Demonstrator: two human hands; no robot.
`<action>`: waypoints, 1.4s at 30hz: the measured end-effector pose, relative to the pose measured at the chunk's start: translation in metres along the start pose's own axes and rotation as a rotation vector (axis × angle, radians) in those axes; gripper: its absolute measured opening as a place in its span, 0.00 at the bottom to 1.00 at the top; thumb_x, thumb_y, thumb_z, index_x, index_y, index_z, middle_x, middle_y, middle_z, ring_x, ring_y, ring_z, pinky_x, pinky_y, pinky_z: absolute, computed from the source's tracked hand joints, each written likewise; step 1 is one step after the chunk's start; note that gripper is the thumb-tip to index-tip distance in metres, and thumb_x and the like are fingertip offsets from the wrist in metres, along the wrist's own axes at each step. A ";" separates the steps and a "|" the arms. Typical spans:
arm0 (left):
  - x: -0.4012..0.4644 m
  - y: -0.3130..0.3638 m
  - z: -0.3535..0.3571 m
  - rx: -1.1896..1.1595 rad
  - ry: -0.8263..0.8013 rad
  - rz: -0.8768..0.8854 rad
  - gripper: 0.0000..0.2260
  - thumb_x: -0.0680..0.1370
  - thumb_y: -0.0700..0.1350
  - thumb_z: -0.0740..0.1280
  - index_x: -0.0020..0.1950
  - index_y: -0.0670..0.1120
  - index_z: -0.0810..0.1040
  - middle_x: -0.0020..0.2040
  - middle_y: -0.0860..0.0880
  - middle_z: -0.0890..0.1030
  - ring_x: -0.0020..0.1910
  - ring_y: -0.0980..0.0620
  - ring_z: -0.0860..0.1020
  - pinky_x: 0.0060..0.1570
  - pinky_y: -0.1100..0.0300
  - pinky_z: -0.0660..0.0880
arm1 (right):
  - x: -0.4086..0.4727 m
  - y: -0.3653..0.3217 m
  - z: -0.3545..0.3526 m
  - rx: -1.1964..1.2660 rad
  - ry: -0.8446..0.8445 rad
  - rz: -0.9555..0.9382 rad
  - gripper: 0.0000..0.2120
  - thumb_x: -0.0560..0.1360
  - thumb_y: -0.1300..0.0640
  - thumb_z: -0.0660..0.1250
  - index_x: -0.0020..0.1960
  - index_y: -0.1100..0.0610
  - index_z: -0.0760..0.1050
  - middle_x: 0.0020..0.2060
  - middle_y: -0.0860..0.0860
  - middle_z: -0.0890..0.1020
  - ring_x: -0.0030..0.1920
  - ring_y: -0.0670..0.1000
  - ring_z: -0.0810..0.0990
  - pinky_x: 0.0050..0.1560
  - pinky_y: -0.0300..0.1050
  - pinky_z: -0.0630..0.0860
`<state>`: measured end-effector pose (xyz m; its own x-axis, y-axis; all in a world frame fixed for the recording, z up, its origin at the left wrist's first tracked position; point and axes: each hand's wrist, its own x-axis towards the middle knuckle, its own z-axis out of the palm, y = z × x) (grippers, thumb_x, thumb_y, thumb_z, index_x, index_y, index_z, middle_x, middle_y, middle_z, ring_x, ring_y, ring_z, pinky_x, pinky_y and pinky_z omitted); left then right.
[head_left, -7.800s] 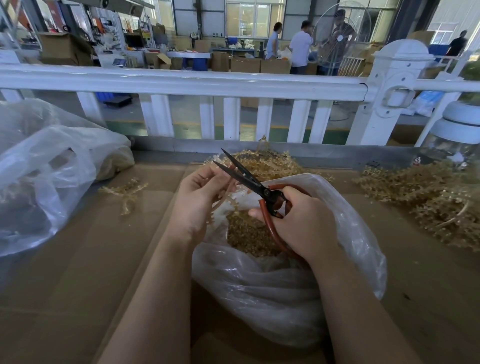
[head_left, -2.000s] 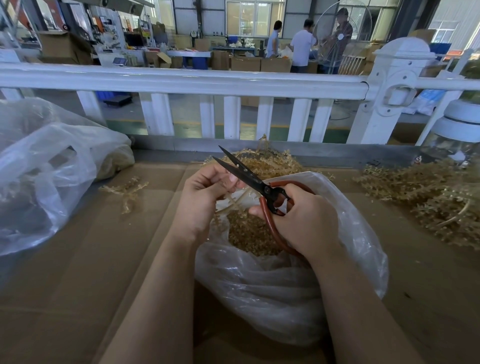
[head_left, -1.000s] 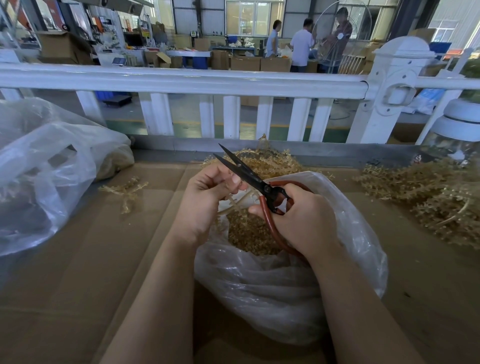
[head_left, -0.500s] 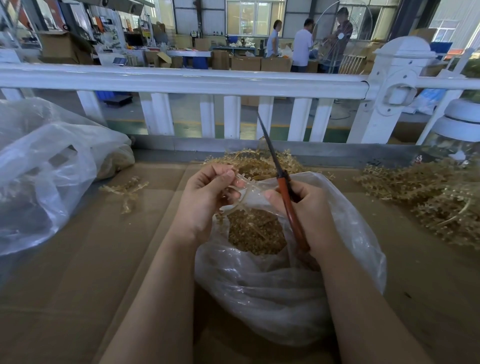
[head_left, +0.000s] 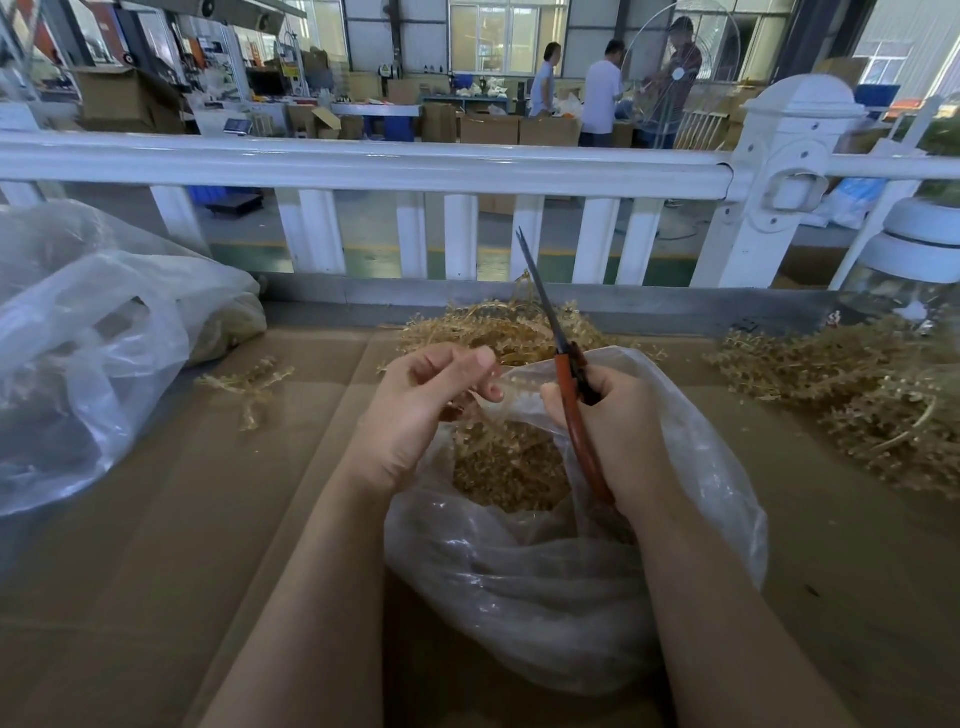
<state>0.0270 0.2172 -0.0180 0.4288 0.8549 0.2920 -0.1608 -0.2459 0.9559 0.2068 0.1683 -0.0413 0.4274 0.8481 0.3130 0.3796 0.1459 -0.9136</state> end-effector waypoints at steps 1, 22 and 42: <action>0.000 -0.001 0.000 0.029 0.005 -0.005 0.12 0.75 0.49 0.72 0.44 0.39 0.82 0.38 0.45 0.83 0.36 0.55 0.79 0.37 0.66 0.75 | 0.000 0.000 0.000 -0.002 0.001 -0.002 0.11 0.76 0.55 0.74 0.35 0.51 0.80 0.28 0.43 0.83 0.31 0.40 0.80 0.32 0.31 0.75; 0.008 0.001 -0.010 -1.039 0.282 -0.375 0.07 0.74 0.46 0.67 0.39 0.48 0.83 0.40 0.53 0.76 0.33 0.59 0.69 0.34 0.68 0.68 | -0.005 -0.009 -0.002 0.136 0.126 -0.029 0.15 0.73 0.46 0.74 0.41 0.58 0.81 0.28 0.47 0.80 0.31 0.41 0.78 0.33 0.33 0.74; 0.012 -0.002 0.001 -0.892 0.467 -0.420 0.08 0.73 0.45 0.71 0.36 0.44 0.83 0.33 0.49 0.84 0.30 0.58 0.82 0.28 0.69 0.77 | -0.003 0.009 0.005 -0.273 -0.010 -0.063 0.31 0.64 0.31 0.74 0.60 0.47 0.75 0.48 0.36 0.79 0.47 0.37 0.76 0.41 0.29 0.67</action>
<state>0.0336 0.2274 -0.0163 0.2507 0.9287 -0.2731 -0.7478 0.3649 0.5546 0.2046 0.1699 -0.0513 0.3883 0.8472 0.3626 0.6123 0.0569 -0.7886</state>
